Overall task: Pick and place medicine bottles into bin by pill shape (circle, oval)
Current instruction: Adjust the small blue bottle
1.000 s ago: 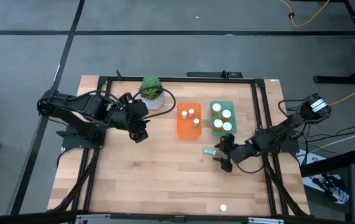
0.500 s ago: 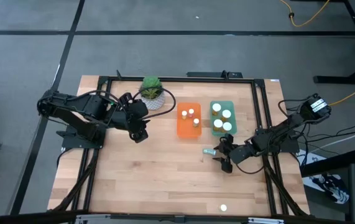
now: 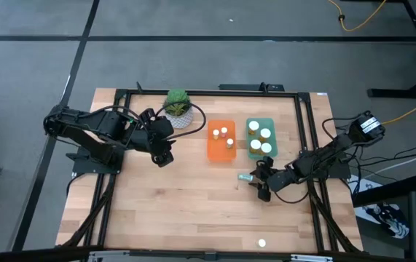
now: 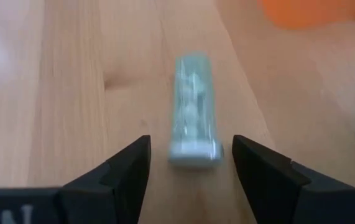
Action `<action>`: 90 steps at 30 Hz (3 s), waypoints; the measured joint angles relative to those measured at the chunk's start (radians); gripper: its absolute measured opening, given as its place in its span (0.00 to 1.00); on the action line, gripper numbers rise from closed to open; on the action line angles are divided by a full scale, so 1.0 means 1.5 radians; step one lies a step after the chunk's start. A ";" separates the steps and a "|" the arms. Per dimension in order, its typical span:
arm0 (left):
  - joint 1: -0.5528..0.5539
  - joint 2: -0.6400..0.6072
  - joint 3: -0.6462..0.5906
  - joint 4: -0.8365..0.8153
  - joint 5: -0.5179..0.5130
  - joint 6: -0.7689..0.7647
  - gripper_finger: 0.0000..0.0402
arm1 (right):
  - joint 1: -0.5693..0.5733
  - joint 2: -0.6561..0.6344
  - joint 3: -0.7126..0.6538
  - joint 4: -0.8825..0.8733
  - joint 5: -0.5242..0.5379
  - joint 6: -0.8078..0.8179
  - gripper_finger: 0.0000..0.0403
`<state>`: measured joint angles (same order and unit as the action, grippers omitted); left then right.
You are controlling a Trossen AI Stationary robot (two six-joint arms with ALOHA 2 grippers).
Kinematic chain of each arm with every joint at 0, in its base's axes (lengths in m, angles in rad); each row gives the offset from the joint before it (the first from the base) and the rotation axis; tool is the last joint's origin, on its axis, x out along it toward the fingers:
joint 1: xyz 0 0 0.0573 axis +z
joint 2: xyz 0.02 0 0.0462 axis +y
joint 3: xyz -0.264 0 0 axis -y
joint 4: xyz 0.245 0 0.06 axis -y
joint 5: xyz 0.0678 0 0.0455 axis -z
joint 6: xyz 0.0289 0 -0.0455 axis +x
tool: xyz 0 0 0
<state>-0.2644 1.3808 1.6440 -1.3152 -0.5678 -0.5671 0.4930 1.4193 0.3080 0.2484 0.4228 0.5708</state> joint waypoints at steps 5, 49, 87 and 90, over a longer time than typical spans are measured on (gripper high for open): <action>0.000 0.000 0.000 0.000 0.000 0.000 0.47 | 0.000 0.000 0.001 0.021 0.017 -0.020 0.57; 0.000 0.000 0.000 0.000 0.000 0.001 0.47 | -0.143 -0.001 0.606 -0.671 -0.026 -0.419 0.31; 0.000 0.000 0.000 0.000 0.000 0.037 0.47 | -0.157 0.359 0.687 -0.988 -0.626 0.091 0.31; 0.000 0.000 0.000 0.000 0.000 0.037 0.47 | -0.157 0.359 0.687 -0.991 -0.628 0.106 0.31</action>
<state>-0.2642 1.3804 1.6436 -1.3159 -0.5678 -0.5114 0.2577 1.9579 1.3390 -1.2380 -0.5188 0.7294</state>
